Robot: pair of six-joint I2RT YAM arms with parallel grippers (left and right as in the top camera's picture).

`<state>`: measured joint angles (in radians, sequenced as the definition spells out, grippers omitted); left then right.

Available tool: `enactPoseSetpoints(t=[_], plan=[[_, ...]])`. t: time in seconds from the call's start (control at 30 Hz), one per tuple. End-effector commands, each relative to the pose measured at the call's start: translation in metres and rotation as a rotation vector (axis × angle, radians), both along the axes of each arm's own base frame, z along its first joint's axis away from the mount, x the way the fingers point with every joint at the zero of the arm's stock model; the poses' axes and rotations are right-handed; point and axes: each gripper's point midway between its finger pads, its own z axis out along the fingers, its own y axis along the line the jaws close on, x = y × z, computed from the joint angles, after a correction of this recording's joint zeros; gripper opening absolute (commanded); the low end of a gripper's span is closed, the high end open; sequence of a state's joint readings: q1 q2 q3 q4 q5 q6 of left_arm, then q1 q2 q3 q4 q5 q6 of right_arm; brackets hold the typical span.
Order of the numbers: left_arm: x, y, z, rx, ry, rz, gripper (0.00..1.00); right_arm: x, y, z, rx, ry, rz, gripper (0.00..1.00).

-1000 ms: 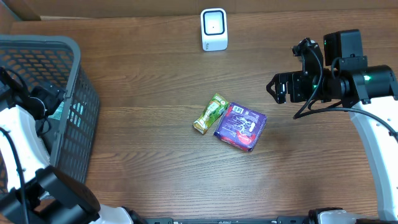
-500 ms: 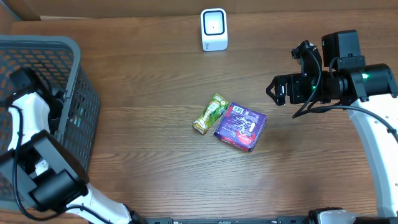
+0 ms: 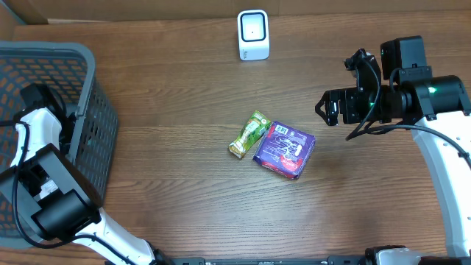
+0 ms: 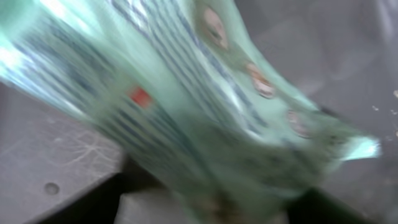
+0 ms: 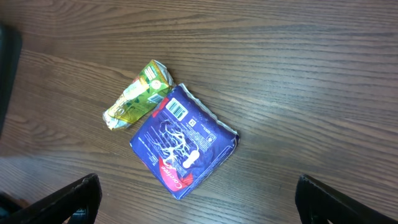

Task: Scan the item barcode
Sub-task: 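Reach the left gripper into the basket toward the mint-green wrapper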

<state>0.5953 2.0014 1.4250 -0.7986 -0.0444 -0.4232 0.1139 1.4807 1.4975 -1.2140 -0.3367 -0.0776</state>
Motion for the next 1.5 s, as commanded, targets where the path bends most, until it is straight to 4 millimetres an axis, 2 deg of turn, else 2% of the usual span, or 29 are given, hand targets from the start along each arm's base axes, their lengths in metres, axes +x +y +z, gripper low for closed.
enactPoseSetpoints(t=[0.0, 0.03, 0.2, 0.33, 0.4, 0.67, 0.8, 0.9, 1.17, 1.2, 1.23, 1.27, 1.3, 1.47], plan=[[-0.009, -0.01, -0.03, -0.06, 0.064, -0.004, 0.14, 0.0, 0.003, 0.001, 0.006, -0.003, 0.007, 1.0], [-0.01, -0.01, -0.03, -0.062, 0.066, -0.005, 0.04, 0.0, 0.003, 0.001, 0.006, -0.003, 0.007, 1.0], [-0.012, -0.013, -0.029, -0.074, 0.076, -0.015, 0.04, 0.001, 0.003, 0.001, 0.006, -0.005, 0.007, 1.0], [-0.007, -0.015, -0.013, -0.087, 0.063, -0.069, 0.04, 0.001, 0.003, 0.001, 0.006, -0.005, 0.007, 1.0], [-0.003, -0.011, 0.005, -0.074, 0.048, -0.072, 0.04, 0.001, 0.003, 0.001, 0.006, -0.006, 0.007, 1.0], [0.009, -0.003, 0.101, 0.042, -0.111, -0.074, 0.04, 0.001, 0.003, 0.001, 0.006, -0.006, 0.007, 1.0], [0.004, -0.004, 0.129, 0.089, -0.153, -0.076, 0.04, 0.001, 0.003, 0.001, 0.006, -0.007, 0.007, 1.0], [0.002, -0.005, 0.137, 0.1, -0.161, -0.093, 0.04, 0.002, 0.003, 0.001, 0.006, -0.013, 0.007, 1.0], [-0.004, -0.011, 0.128, 0.074, -0.131, -0.093, 0.04, 0.003, 0.003, 0.002, 0.006, -0.013, 0.007, 1.0], [-0.005, -0.011, 0.127, 0.073, -0.13, -0.092, 0.07, 0.003, 0.003, 0.002, 0.006, -0.013, 0.007, 1.0], [-0.005, -0.011, 0.126, 0.071, -0.13, -0.089, 0.38, 0.003, 0.003, 0.002, 0.006, -0.013, 0.007, 1.0], [-0.005, -0.011, 0.124, 0.067, -0.129, -0.08, 0.83, 0.003, 0.003, 0.002, 0.006, -0.013, 0.007, 1.0], [-0.006, -0.012, 0.121, 0.062, -0.127, -0.068, 1.0, 0.003, 0.003, 0.002, 0.007, -0.014, 0.007, 1.0], [-0.006, -0.012, 0.099, 0.058, -0.119, -0.069, 0.99, 0.003, 0.003, 0.002, 0.007, -0.017, 0.007, 1.0]])
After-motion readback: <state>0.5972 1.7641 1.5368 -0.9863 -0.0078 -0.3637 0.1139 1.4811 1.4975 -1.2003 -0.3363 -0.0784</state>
